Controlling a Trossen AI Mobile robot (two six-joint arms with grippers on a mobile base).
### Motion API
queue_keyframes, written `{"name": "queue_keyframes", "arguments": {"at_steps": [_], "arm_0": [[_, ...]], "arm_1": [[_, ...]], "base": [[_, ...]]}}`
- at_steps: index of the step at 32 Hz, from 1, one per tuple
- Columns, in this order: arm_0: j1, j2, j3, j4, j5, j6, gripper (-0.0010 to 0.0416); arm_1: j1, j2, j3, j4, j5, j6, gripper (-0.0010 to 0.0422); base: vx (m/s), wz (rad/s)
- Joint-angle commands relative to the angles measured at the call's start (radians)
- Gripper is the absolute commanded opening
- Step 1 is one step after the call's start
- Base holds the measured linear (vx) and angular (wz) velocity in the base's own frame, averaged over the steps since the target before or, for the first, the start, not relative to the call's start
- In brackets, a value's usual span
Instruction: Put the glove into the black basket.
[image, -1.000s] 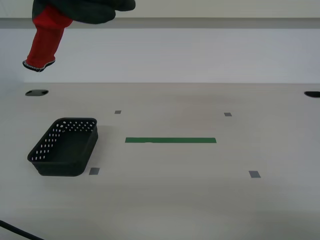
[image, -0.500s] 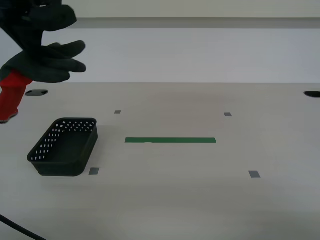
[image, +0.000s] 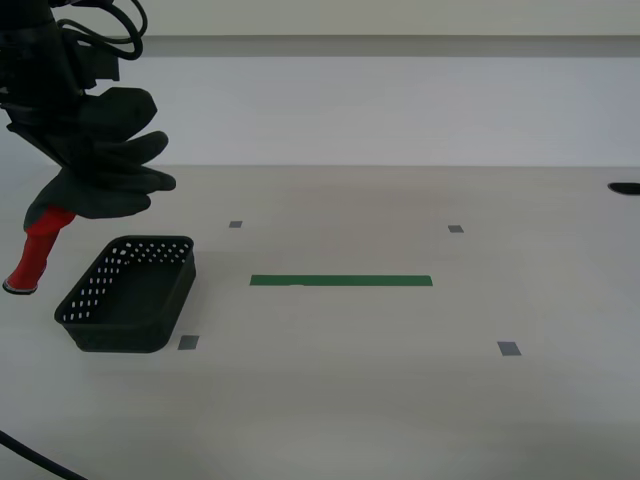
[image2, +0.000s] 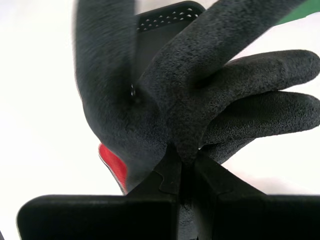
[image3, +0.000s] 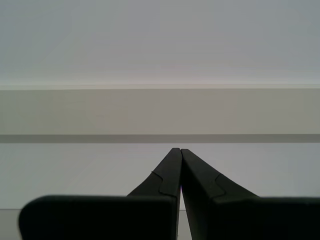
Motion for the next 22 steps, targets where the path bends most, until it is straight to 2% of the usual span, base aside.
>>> {"name": "queue_keyframes", "arguments": {"at_steps": [1,10,12,14,15,17,19,22], "arm_0": [[0.0,0.0,0.001,0.003,0.002,0.0,0.0001],[0.001,0.0,0.001,0.003,0.002,0.0,0.0001],[0.001,0.0,0.001,0.003,0.002,0.0,0.0001],[0.001,0.0,0.001,0.003,0.002,0.0,0.0],[0.001,0.0,0.001,0.003,0.002,0.0,0.0001],[0.0,0.0,0.001,0.003,0.002,0.0,0.0001],[0.0,0.0,0.001,0.003,0.002,0.0,0.0001],[0.001,0.0,0.001,0.003,0.002,0.0,0.0]], "arm_1": [[0.001,0.0,0.0,0.008,-0.004,-0.006,0.0],[0.002,0.0,0.0,0.0,-0.004,-0.018,0.0002],[0.002,0.0,0.0,-0.001,-0.004,-0.019,0.0023],[0.002,0.0,0.0,-0.001,-0.004,-0.03,0.0066],[0.002,0.0,0.0,0.0,-0.004,-0.038,0.0141],[0.002,0.0,0.0,0.0,-0.004,-0.038,0.0165],[0.002,0.0,0.0,0.0,-0.004,-0.039,0.0209],[0.001,0.0,0.0,0.0,-0.004,-0.047,0.0239]], "base": [[0.0,0.0],[0.0,0.0],[0.0,0.0],[0.0,0.0],[0.0,0.0],[0.0,0.0],[0.0,0.0],[0.0,0.0]]}}
